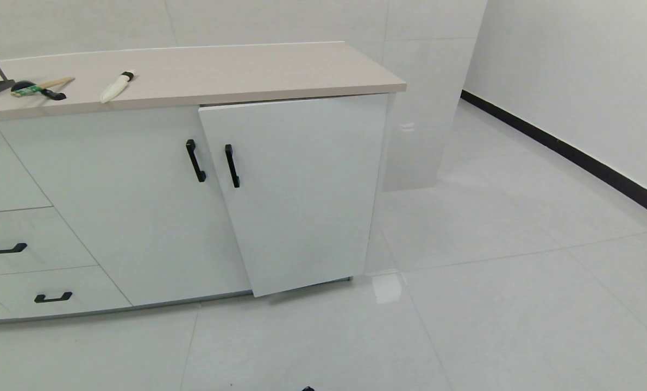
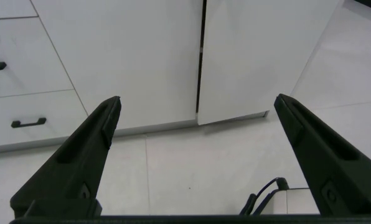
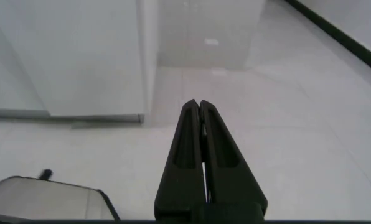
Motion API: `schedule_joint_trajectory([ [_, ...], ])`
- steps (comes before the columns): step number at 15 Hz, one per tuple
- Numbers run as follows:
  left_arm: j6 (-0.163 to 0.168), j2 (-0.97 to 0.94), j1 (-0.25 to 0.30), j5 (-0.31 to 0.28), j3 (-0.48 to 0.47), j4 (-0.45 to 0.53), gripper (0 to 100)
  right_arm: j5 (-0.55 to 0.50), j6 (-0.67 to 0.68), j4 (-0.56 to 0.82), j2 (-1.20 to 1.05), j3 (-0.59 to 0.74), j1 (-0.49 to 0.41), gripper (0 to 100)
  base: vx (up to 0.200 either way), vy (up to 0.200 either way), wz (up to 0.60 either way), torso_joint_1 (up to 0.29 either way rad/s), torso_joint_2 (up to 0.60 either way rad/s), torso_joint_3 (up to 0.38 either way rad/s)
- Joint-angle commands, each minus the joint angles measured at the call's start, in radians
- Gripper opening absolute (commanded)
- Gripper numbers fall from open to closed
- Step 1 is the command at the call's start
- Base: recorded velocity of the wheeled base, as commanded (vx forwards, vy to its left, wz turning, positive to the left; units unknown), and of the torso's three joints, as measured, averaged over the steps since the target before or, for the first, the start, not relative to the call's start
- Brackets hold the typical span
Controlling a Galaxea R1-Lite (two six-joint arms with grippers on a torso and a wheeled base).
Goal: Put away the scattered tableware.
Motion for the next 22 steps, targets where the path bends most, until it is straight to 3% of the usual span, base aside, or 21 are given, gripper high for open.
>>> schedule_joint_trajectory([
  [1, 0.0, 0.0, 0.0, 0.0, 0.0, 0.0, 100, -0.011, 0.013, 0.009, -0.029, 0.004, 0.001, 0, 0.0, 0.0, 0.0, 0.0, 0.0, 0.0],
  [2, 0.0, 0.0, 0.0, 0.0, 0.0, 0.0, 100, -0.013, 0.014, 0.01, -0.029, 0.004, 0.001, 0, 0.2, 0.2, 0.0, 0.002, -0.01, 0.002],
  [3, -0.001, 0.0, 0.0, 0.0, 0.0, 0.0, 100, -0.06, 0.097, 0.026, -0.029, 0.004, 0.001, 0, 0.2, 0.2, 0.0, -0.002, 0.0, -0.002],
  [8, -0.001, 0.0, 0.0, 0.0, 0.0, 0.0, 100, -0.065, 0.102, 0.027, -0.029, 0.004, 0.001, 0, 0.2, 0.2, 0.0, 0.003, 0.0, 0.003],
  [11, 0.003, 0.0, 0.0, 0.0, 0.0, 0.0, 100, -0.065, 0.102, 0.027, -0.029, 0.004, 0.001, 0, 0.0, 0.2, 0.2, -0.001, 0.0, -0.002],
  [16, 0.003, 0.0, 0.0, 0.0, 0.0, 0.0, 100, -0.066, 0.102, 0.027, -0.029, 0.004, 0.001, 0, 0.0, 0.0, 0.6, 0.003, 0.0, 0.002],
  [20, 0.003, 0.0, 0.0, 0.0, 0.0, 0.0, 100, -0.066, 0.102, 0.027, -0.029, 0.004, 0.001, 0, 0.0, 0.0, 0.0, 0.0, 0.0, 0.0],
  [22, 0.002, 0.0, 0.0, 0.0, 0.0, 0.0, 100, -0.066, 0.102, 0.027, -0.029, 0.004, 0.001, 0, 0.0, 0.2, 0.0, 0.007, 0.0, 0.0],
])
